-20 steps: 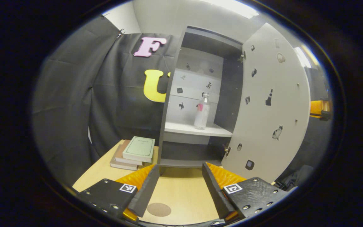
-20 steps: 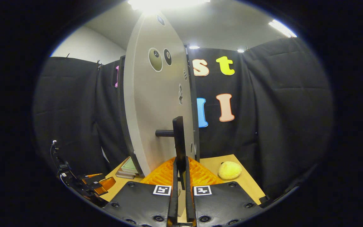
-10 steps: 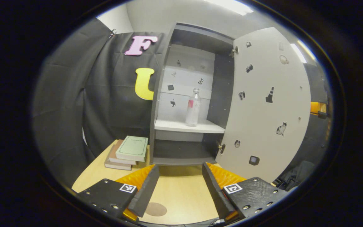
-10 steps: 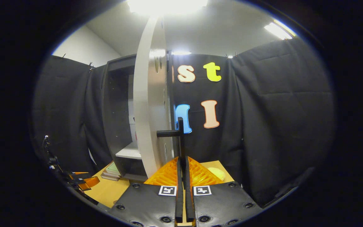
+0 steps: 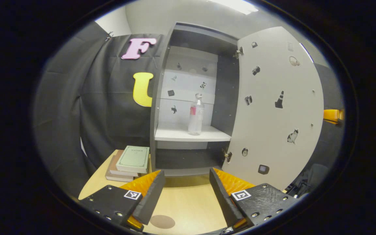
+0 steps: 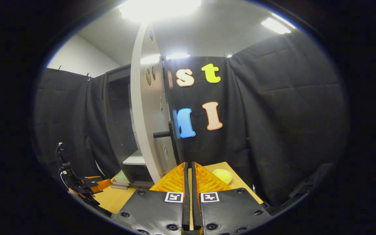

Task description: Open the cabinet door with the right hand, grasp the bottle in the cabinet with the left hand and place it on the coaster, then close the cabinet door with the right hand.

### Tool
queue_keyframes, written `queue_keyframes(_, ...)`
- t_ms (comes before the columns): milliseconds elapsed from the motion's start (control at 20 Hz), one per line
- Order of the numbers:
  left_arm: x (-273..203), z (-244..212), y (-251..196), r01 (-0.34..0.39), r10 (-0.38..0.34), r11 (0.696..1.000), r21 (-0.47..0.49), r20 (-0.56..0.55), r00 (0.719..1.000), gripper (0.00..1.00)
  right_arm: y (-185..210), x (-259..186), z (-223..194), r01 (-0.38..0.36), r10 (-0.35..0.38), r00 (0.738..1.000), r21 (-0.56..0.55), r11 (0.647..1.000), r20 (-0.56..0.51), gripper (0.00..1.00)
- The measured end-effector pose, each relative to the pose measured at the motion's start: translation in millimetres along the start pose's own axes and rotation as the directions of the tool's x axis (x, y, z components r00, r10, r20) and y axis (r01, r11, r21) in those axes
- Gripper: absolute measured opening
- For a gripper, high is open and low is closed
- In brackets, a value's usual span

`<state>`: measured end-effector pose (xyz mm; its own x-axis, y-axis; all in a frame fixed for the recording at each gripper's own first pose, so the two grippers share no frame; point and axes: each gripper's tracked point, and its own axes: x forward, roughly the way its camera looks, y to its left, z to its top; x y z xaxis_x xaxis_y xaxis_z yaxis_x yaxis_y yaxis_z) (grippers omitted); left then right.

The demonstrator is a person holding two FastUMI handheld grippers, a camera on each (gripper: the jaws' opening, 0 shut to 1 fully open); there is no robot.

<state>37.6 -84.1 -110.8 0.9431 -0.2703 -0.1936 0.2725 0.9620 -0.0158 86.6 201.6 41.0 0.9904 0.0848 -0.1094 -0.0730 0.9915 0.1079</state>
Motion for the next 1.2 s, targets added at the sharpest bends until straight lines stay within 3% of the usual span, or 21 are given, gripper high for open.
queue_keyframes(150,14.4,13.7,2.9,0.004,-0.004,0.999,0.038,-0.001,1.0,0.82,-20.1,1.4,4.7,0.099,-0.1,0.995,0.021,0.995,0.021,0.0)
queue_keyframes(200,19.0,18.9,2.2,0.003,-0.003,0.999,0.04,0.001,1.0,0.82,-25.3,0.8,4.8,0.131,-0.132,0.991,0.037,0.991,0.022,0.05)
queue_keyframes(350,31.6,42.8,-3.2,-0.006,0.006,1.0,0.011,0.036,0.999,0.85,-29.1,5.6,8.7,0.152,-0.153,0.988,0.045,0.987,0.022,0.07)
queue_keyframes(450,40.3,61.5,-5.2,-0.009,0.01,1.0,-0.022,0.06,0.998,0.82,-33.4,12.5,11.9,0.139,-0.139,0.99,0.005,0.99,0.027,0.18)
queue_keyframes(500,45.0,70.9,-3.6,-0.012,0.015,0.999,-0.037,0.075,0.997,0.82,-35.9,13.3,12.3,0.129,-0.129,0.991,-0.014,0.992,0.029,0.3)
queue_keyframes(550,51.6,79.4,-2.8,-0.016,0.02,0.999,-0.047,0.087,0.996,0.85,-38.5,18.1,12.7,0.127,-0.126,0.992,-0.023,0.992,0.028,0.33)
queue_keyframes(750,81.2,103.9,3.5,-0.063,0.067,0.997,-0.035,0.103,0.992,0.81,-37.8,28.8,14.9,0.105,-0.104,0.994,-0.016,0.994,0.035,0.52)
queue_keyframes(800,87.4,111.8,5.2,-0.08,0.084,0.996,-0.033,0.116,0.99,0.81,-39.9,30.6,14.4,0.104,-0.103,0.994,-0.02,0.994,0.033,0.7)
queue_keyframes(950,109.4,126.2,0.2,-0.085,0.085,0.996,-0.008,0.141,0.986,0.84,-48.9,40.8,14.0,0.116,-0.115,0.993,-0.044,0.992,0.029,0.88)
queue_keyframes(1000,117.6,128.0,-2.1,-0.081,0.079,0.997,0.007,0.142,0.987,0.84,-49.9,43.9,11.8,0.116,-0.115,0.993,-0.043,0.992,0.022,0.82)
queue_keyframes(1050,125.4,133.6,-2.8,-0.081,0.077,0.997,0.02,0.151,0.985,0.84,-48.2,46.3,9.7,0.109,-0.109,0.994,-0.035,0.993,0.014,0.9)
queue_keyframes(1200,155.2,146.3,-6.2,-0.071,0.061,0.996,0.054,0.167,0.984,0.81,-52.1,53.6,7.8,0.122,-0.122,0.992,-0.028,0.992,0.012,0.95)
